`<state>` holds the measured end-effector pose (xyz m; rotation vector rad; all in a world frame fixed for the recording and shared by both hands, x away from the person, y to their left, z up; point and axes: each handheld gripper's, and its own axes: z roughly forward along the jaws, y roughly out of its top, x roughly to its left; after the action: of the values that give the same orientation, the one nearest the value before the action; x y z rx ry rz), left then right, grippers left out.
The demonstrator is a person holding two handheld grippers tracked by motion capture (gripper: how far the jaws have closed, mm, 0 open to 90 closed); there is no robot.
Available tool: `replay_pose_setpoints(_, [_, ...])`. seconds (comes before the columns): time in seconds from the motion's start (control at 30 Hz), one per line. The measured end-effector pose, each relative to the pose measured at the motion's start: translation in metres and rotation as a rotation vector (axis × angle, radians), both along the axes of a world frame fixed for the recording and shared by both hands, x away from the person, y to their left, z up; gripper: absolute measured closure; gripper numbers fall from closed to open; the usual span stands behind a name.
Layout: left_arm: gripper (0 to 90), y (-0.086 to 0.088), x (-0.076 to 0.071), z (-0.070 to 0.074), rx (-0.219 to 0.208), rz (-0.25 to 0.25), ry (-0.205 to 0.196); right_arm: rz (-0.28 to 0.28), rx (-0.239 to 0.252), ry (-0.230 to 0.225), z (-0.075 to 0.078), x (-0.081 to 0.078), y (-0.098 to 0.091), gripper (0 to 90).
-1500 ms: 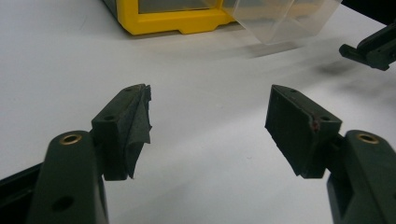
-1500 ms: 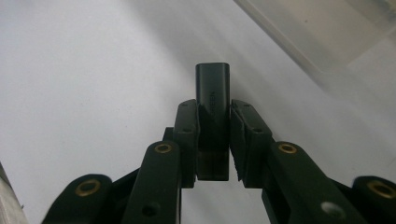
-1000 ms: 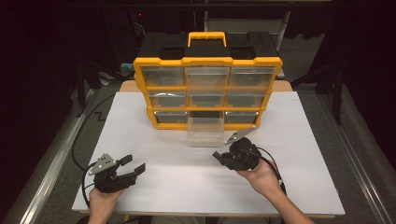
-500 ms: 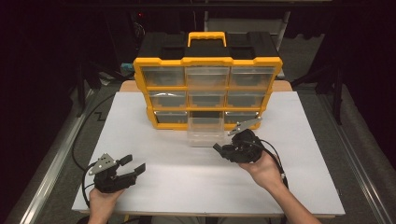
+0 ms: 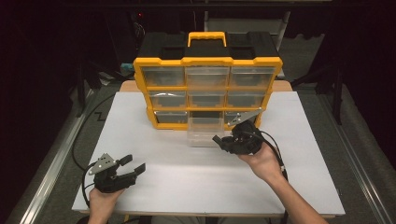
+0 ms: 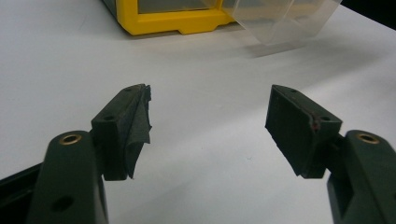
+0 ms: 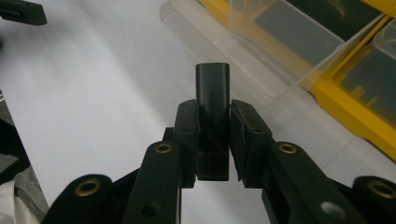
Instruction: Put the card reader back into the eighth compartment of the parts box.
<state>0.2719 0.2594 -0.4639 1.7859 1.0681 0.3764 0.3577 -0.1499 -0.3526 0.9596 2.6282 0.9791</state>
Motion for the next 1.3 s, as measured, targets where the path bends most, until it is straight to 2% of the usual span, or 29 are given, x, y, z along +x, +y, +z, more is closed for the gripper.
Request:
replay_pose_setpoints(0.27, [31.4, 0.000, 0.000, 0.000, 0.000, 0.001, 0.000, -0.013, -0.010, -0.020, 0.009, 0.015, 0.007, 73.6])
replay_pose_setpoints(0.63, [31.4, 0.000, 0.000, 0.000, 0.002, 0.000, -0.002, -0.033, -0.029, -0.030, 0.013, 0.034, 0.017, 73.6])
replay_pose_setpoints(0.97, [31.4, 0.000, 0.000, 0.000, 0.002, -0.001, -0.002, -0.051, -0.044, -0.013, 0.008, 0.053, 0.029, 73.5])
replay_pose_setpoints(1.3, [31.3, 0.000, 0.000, 0.000, 0.002, -0.003, -0.001, -0.071, -0.065, 0.018, 0.000, 0.063, 0.037, 73.5])
